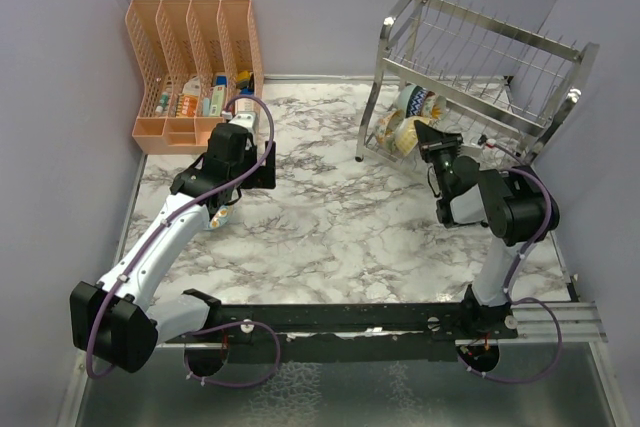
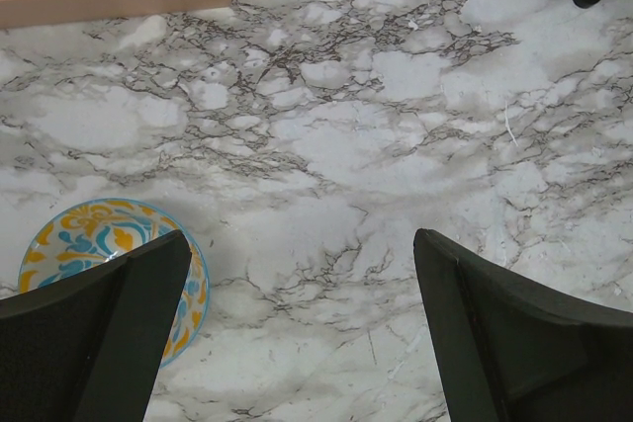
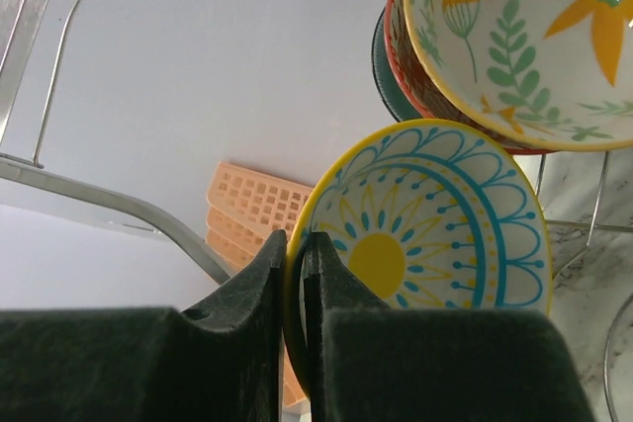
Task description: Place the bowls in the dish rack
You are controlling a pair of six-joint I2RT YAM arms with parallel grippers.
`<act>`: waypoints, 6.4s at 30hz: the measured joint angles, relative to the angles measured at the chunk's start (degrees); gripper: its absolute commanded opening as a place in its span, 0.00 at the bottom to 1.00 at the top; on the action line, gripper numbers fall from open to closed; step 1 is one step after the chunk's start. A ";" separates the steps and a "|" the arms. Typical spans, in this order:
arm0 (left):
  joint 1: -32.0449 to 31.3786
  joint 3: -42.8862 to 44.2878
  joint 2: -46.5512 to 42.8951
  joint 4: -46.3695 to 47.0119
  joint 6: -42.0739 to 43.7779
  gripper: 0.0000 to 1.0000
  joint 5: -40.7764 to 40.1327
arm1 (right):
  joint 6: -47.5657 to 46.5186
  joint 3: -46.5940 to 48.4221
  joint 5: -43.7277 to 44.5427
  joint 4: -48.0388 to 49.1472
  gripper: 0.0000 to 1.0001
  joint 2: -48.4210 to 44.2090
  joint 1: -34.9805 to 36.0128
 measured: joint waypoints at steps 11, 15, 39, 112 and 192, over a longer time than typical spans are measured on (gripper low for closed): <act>0.33 -0.66 0.07 0.07 0.00 0.99 0.02 | 1.01 1.49 -0.59 -0.11 0.01 2.47 0.13; 0.33 -0.68 0.13 0.09 0.00 0.99 0.04 | 1.64 1.60 -1.18 -0.09 0.05 2.71 0.17; 0.92 -1.05 0.13 0.07 -0.09 0.99 0.26 | 3.43 -1.84 -3.56 -0.07 0.40 -1.64 0.28; -13.90 -13.05 16.41 15.91 -19.82 0.00 -21.68 | -16.44 -16.26 -25.57 -36.35 0.41 -48.96 0.61; -7.89 -6.32 -28.22 -12.96 -20.33 0.87 -21.00 | -65.75 38.53 -2.47 -87.25 0.73 -4.74 48.74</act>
